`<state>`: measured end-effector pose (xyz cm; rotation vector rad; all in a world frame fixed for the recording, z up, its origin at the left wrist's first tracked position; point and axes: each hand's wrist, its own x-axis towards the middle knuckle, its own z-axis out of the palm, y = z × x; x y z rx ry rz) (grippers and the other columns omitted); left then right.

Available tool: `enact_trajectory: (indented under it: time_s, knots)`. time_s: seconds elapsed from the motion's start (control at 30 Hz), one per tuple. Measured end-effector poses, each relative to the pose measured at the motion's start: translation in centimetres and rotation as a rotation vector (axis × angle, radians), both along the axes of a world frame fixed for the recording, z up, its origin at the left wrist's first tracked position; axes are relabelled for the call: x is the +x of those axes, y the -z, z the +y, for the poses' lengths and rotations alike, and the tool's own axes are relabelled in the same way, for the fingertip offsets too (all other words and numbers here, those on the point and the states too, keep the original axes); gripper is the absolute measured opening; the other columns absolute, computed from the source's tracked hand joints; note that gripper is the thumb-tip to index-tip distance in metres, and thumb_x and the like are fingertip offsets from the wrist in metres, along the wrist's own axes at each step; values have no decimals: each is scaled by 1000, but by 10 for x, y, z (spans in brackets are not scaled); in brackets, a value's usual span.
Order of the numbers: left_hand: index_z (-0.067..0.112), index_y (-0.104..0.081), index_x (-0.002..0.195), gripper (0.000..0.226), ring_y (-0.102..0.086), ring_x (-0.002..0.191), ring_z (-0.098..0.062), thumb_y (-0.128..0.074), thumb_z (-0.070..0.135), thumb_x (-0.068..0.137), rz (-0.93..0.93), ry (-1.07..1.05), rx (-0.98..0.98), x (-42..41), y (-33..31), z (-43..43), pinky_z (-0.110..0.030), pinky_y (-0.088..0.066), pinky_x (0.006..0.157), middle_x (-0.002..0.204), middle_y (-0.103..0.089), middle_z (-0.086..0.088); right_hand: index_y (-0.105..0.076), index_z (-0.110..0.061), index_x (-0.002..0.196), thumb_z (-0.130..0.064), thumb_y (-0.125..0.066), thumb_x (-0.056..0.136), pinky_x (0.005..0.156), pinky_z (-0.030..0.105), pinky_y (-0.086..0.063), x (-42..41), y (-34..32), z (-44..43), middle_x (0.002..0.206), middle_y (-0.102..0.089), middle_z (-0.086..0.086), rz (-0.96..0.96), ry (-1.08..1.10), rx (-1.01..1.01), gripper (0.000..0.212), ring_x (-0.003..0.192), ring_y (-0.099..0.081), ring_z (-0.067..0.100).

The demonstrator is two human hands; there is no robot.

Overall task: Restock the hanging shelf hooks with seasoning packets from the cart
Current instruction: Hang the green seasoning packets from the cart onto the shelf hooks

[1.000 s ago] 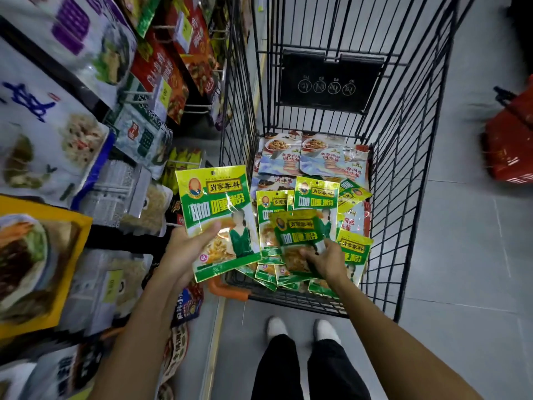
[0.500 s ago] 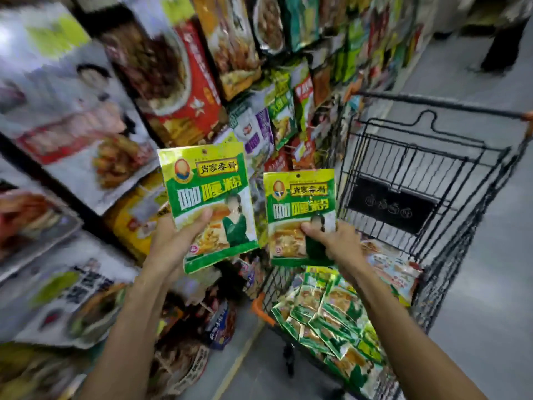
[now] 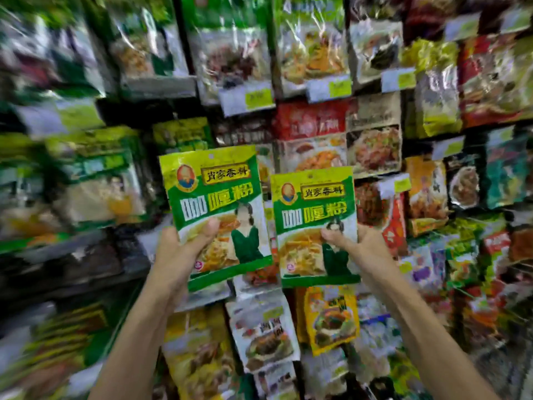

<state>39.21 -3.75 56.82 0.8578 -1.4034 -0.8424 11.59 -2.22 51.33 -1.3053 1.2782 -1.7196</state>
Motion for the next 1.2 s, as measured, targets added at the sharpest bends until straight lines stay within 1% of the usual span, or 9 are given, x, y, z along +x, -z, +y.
enact_trajectory:
  time_s: [0.07, 0.17, 0.33, 0.47, 0.57, 0.63, 0.83, 1.07, 1.2]
  knots:
    - [26, -64, 109, 45, -68, 98, -16, -71, 39, 66, 31, -71, -35, 35, -20, 0, -34, -55, 84, 111, -71, 1, -44, 2, 71, -51, -76, 71, 47, 21, -28, 33, -26, -15, 58, -24, 17, 63, -64, -44, 62, 44, -33, 18]
    - [20, -65, 110, 44, -72, 86, -14, -70, 34, 69, 47, -146, -110, 78, -41, 0, -27, -57, 69, 101, -75, 1, -60, 3, 74, -38, -72, 81, 52, 19, -33, 78, -53, -34, 55, -49, 9, 105, -178, -101, 44, 53, -46, 24]
    - [19, -67, 101, 29, -72, 80, -15, -69, 27, 73, 93, -220, -165, 128, -59, -3, -30, -59, 70, 94, -75, 1, -57, 10, 90, -37, -63, 90, 67, 38, -30, 137, -93, -62, 83, -48, 12, 54, -265, -133, 47, 76, -47, 24]
    - [15, -66, 108, 40, -72, 84, -14, -69, 30, 71, 83, -236, -168, 150, -64, -12, -32, -58, 75, 93, -76, 2, -64, 7, 91, -29, -63, 92, 69, 41, -46, 167, -124, -84, 86, -61, 28, 28, -244, -134, 36, 76, -57, 34]
    - [7, -63, 115, 52, -68, 96, -23, -70, 33, 71, 98, -229, -151, 158, -67, -22, -38, -51, 87, 104, -72, -7, -53, -5, 69, -26, -64, 92, 58, 23, -40, 178, -139, -100, 69, -57, 4, 1, -219, -123, 33, 70, -52, 19]
    - [3, -60, 117, 55, -68, 97, -25, -71, 32, 71, 109, -217, -138, 159, -69, -28, -40, -53, 87, 105, -71, -11, -51, -7, 76, -25, -64, 92, 65, 28, -36, 181, -146, -108, 78, -53, 9, -6, -223, -115, 27, 76, -50, 20]
    - [17, -65, 93, 13, -71, 91, -20, -68, 20, 80, 113, -188, -157, 159, -73, -41, -36, -53, 86, 95, -75, -3, -53, -8, 82, -23, -67, 90, 75, 36, -44, 184, -153, -121, 82, -54, 14, -25, -227, -111, 22, 83, -56, 25]
    - [21, -65, 95, 24, -70, 96, -20, -70, 28, 72, 83, -145, -171, 162, -75, -46, -42, -50, 93, 94, -76, -1, -60, -2, 91, -17, -68, 88, 100, 50, -46, 191, -148, -131, 92, -65, 18, -81, -234, -42, 17, 101, -62, 36]
    - [17, -64, 101, 35, -71, 91, -16, -71, 30, 70, 91, -126, -177, 161, -76, -47, -39, -51, 88, 92, -76, 1, -57, 4, 100, -19, -70, 87, 101, 51, -45, 191, -148, -136, 105, -64, 23, -121, -218, 6, 30, 104, -61, 34]
